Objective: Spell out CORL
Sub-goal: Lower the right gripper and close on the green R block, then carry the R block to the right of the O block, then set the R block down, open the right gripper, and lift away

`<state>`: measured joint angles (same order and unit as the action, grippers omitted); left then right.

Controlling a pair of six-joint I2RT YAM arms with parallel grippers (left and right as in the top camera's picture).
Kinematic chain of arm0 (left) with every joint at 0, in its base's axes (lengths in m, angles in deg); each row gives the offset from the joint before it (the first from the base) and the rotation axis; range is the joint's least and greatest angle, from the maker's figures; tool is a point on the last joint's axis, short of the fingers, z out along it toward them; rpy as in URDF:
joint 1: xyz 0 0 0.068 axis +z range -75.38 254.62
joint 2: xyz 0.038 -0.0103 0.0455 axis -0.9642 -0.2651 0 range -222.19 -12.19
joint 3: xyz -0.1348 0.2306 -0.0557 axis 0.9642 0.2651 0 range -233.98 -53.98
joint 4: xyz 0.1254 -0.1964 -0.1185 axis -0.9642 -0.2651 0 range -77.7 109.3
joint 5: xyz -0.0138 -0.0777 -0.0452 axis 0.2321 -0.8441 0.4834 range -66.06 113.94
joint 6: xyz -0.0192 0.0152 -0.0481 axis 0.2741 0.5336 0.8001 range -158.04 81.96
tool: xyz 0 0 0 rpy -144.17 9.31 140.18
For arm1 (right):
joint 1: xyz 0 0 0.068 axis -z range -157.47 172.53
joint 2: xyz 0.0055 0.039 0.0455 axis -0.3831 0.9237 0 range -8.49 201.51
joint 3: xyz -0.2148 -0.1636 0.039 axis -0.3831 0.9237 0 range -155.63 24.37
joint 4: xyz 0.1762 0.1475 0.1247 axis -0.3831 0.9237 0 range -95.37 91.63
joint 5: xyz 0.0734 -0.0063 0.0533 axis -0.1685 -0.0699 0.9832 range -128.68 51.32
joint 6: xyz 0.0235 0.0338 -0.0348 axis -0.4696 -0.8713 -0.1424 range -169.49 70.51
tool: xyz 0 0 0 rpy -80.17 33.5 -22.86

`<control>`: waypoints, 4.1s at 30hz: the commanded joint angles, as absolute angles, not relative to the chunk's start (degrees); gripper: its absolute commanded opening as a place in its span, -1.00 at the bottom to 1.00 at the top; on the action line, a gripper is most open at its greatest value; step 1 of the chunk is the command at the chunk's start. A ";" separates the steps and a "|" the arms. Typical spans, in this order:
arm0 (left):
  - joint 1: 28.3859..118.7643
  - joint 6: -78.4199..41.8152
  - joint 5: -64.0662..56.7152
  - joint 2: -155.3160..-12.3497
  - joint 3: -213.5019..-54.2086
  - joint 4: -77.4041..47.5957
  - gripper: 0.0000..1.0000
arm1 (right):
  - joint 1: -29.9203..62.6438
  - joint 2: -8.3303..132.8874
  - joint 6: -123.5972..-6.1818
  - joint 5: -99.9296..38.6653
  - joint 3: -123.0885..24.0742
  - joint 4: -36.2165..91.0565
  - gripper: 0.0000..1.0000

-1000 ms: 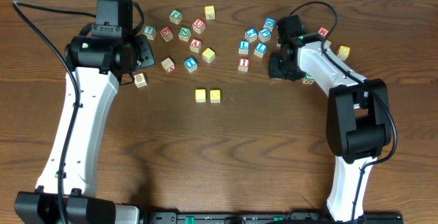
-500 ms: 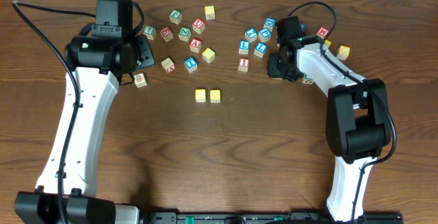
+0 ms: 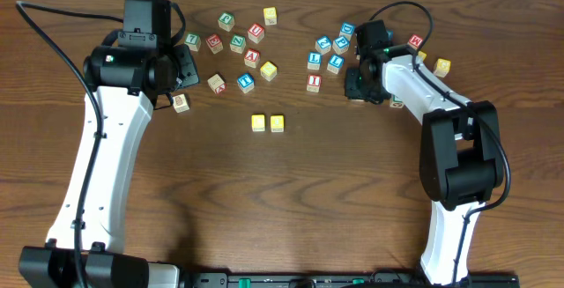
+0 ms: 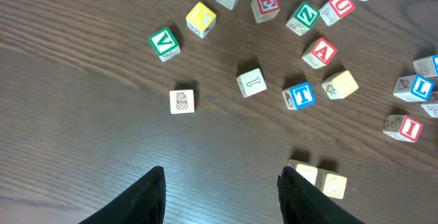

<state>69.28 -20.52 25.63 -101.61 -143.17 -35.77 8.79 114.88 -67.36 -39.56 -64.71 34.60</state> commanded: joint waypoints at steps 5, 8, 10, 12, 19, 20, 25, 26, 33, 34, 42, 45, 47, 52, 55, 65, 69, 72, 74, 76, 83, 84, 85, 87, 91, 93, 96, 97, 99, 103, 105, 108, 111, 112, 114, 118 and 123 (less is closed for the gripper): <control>69.52 -21.53 26.09 -102.07 -143.67 -35.72 0.04 | 8.94 113.65 -66.14 -40.04 -67.90 36.79 -0.40; 69.52 -21.50 26.09 -102.07 -143.67 -35.72 0.04 | 8.92 113.65 -66.14 -40.02 -67.94 38.03 -0.52; 69.52 -21.50 26.09 -102.07 -143.67 -35.70 0.04 | 8.92 113.65 -66.14 -40.02 -67.94 38.95 -0.57; 69.52 -21.50 26.12 -102.07 -143.67 -35.70 0.04 | 8.90 113.65 -66.16 -40.02 -67.94 39.82 -0.61; 69.52 -21.50 26.12 -102.07 -143.67 -35.70 0.04 | 6.58 113.65 -66.16 -37.13 -67.94 42.93 -0.76; 69.52 -21.50 26.09 -102.07 -143.67 -35.70 0.04 | 6.10 113.65 -66.16 -36.26 -67.94 43.17 -0.78; 69.52 -21.50 26.09 -102.07 -143.67 -35.72 0.04 | 2.12 113.65 -66.55 -32.98 -67.92 43.74 -0.78; 69.52 -21.50 26.09 -102.07 -143.67 -35.72 0.04 | 1.12 113.65 -67.29 -32.63 -67.92 43.71 -0.78; 69.52 -21.50 26.09 -102.07 -143.67 -35.72 0.04 | -5.55 113.65 -73.87 -32.72 -67.86 42.27 -0.73; 69.52 -21.48 26.09 -102.07 -143.67 -35.72 0.04 | -6.36 113.65 -75.21 -32.74 -67.83 41.70 -0.72; 69.52 -21.48 26.09 -102.07 -143.67 -35.74 0.04 | -10.45 113.65 -79.49 -34.97 -67.81 40.00 -0.73; 69.52 -21.48 26.09 -102.07 -143.67 -35.74 0.04 | -11.10 113.65 -79.47 -35.30 -67.81 40.35 -0.72; 69.52 -21.48 26.09 -102.07 -143.67 -35.72 0.04 | -11.49 113.65 -79.47 -35.32 -67.81 40.35 -0.72; 69.52 -21.48 26.09 -102.07 -143.67 -35.74 0.04 | -12.35 113.65 -79.49 -35.34 -67.81 40.57 -0.74; 69.52 -21.50 26.09 -102.07 -143.67 -35.74 0.04 | -12.52 113.65 -79.56 -35.36 -67.81 40.76 -0.74; 69.52 -21.48 26.09 -102.07 -143.67 -35.72 0.04 | -12.50 113.65 -82.22 -38.36 -67.81 41.09 -0.58; 69.52 -21.50 26.09 -102.07 -143.67 -35.72 0.04 | -12.52 113.65 -82.22 -38.34 -67.81 40.28 -0.42; 69.52 -21.50 26.09 -102.07 -143.67 -35.90 0.04 | -12.52 113.65 -82.20 -38.31 -67.81 39.78 -0.34; 69.52 -21.50 26.09 -102.07 -143.67 -35.92 0.04 | -12.59 113.65 -82.20 -38.31 -67.83 39.52 -0.31; 69.52 -21.50 26.09 -102.07 -143.67 -35.92 0.04 | -12.61 113.65 -82.20 -38.29 -67.83 39.63 -0.30; 69.52 -21.50 26.09 -102.07 -143.67 -35.90 0.04 | -12.41 113.65 -80.71 -38.27 -69.71 41.03 -0.21; 69.52 -21.50 26.09 -102.07 -143.67 -35.92 0.04 | -12.33 113.65 -80.43 -38.36 -70.65 41.90 -0.19; 69.52 -21.50 26.09 -102.07 -143.67 -35.90 0.04 | -12.15 113.65 -79.71 -38.36 -72.03 43.01 -0.18; 69.52 -21.50 26.09 -102.07 -143.67 -35.90 0.04 | -11.60 113.65 -78.92 -38.38 -74.46 44.81 -0.16; 69.52 -21.50 26.09 -102.07 -143.67 -35.90 0.04 | -9.66 113.65 -77.33 -38.56 -79.72 48.09 -0.12; 69.52 -21.50 26.09 -102.07 -143.67 -35.90 0.04 | -8.85 113.65 -76.54 -38.58 -81.76 49.38 -0.12; 69.52 -21.50 26.09 -102.07 -143.67 -35.90 0.04 | -7.47 113.65 -75.36 -38.60 -84.75 50.32 -0.07; 69.52 -21.50 26.09 -102.07 -143.67 -35.90 0.04 | -6.97 113.65 -74.83 -38.58 -85.67 50.32 -0.02; 69.52 -21.50 26.09 -102.07 -143.67 -35.85 0.04 | -5.92 113.65 -73.96 -38.64 -87.44 50.14 0.04; 69.52 -21.50 26.09 -102.07 -143.67 -35.74 0.04 | -3.56 113.65 -73.04 -40.22 -90.08 48.52 0.07; 69.52 -21.50 26.09 -102.07 -143.67 -35.74 0.04 | -2.56 113.65 -72.74 -40.61 -90.11 46.49 0.08; 69.52 -21.50 26.09 -102.07 -143.67 -35.74 0.04 | -1.40 114.11 -72.54 -41.16 -90.11 43.74 0.07; 69.52 -21.50 26.09 -102.07 -143.67 -35.74 0.04 | -0.85 114.72 -72.56 -43.28 -90.08 41.92 0.06; 69.52 -21.50 26.09 -102.07 -143.67 -35.74 0.04 | -0.81 115.07 -72.56 -43.93 -90.08 41.38 0.05; 69.52 -21.50 26.09 -102.07 -143.67 -35.72 0.04 | -0.76 115.69 -72.54 -44.19 -90.08 40.13 0.03; 69.52 -21.50 26.09 -102.07 -143.67 -35.72 0.04 | -0.87 118.05 -72.56 -44.15 -90.08 37.51 0.00; 69.52 -21.50 26.09 -102.07 -143.67 -35.74 0.04 | -0.89 121.35 -72.56 -44.09 -90.08 35.04 -0.03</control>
<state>69.28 -20.52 25.63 -101.61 -143.17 -35.77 -0.68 118.55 -73.11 -43.23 -89.28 35.61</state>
